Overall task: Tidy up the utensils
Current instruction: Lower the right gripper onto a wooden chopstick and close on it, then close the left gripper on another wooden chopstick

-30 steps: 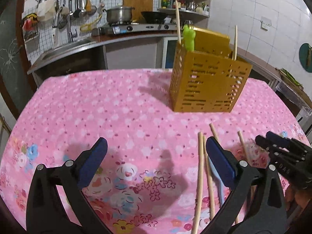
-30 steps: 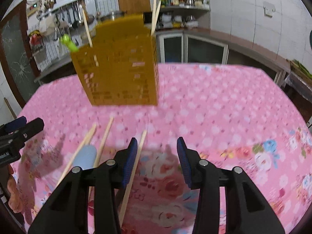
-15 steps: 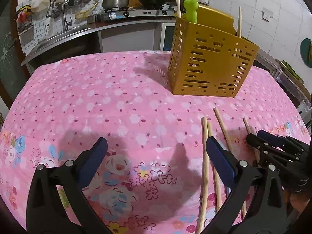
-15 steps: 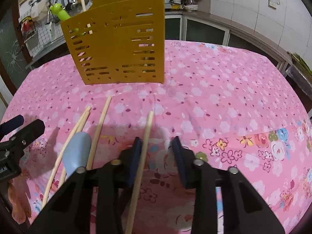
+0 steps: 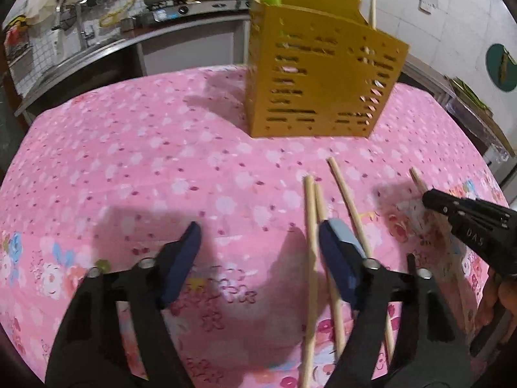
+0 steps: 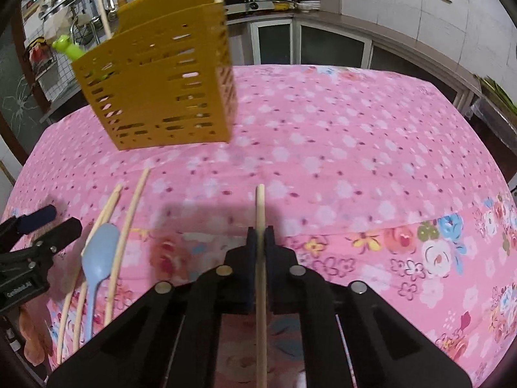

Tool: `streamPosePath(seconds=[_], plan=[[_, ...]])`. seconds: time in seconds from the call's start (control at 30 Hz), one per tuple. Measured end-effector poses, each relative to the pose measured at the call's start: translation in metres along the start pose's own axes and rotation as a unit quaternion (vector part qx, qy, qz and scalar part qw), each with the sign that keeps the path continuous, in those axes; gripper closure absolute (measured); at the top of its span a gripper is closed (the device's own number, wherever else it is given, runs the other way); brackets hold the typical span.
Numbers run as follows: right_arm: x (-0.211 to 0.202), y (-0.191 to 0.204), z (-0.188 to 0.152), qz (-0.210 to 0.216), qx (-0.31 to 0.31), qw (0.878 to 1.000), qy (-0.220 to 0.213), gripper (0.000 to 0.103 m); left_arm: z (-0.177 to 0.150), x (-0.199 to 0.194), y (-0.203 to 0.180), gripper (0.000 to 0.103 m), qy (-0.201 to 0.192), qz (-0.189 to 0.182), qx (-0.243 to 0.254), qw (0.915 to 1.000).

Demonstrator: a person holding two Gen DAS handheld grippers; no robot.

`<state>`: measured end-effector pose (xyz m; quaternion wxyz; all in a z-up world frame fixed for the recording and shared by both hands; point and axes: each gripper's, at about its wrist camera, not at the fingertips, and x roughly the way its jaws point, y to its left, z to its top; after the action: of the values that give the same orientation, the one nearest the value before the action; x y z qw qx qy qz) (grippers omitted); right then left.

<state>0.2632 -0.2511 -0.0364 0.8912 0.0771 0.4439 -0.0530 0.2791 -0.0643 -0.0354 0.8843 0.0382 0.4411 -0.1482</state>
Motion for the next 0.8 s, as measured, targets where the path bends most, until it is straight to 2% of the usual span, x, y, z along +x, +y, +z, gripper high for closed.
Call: streamPosePath(seconds=[0.07,0.2,0.27,0.7,0.8], plan=[[0.001,-0.001,-0.001,0.002,-0.001,1.0,0.001,0.097,0.002,0.005,-0.004,0.046,0.007,-0.001,0.006,1.0],[0.001,0.0,-0.002,-0.001,-0.007,1.0,-0.002,0.097,0.005,0.008,-0.012,0.053,0.015,-0.013,0.016,0.9997],[0.002,0.0,-0.002,0.001,-0.007,1.0,-0.002,0.097,0.006,0.012,-0.018,0.065,0.024,-0.012,0.031,0.9992],[0.003,-0.002,0.001,0.003,-0.004,1.0,0.006,0.097,0.017,0.027,-0.034,0.07,0.044,-0.01,0.062,0.997],[0.006,0.0,0.005,-0.002,-0.003,1.0,0.011,0.097,0.025,0.032,-0.038,0.074,0.053,-0.007,0.066,0.9964]])
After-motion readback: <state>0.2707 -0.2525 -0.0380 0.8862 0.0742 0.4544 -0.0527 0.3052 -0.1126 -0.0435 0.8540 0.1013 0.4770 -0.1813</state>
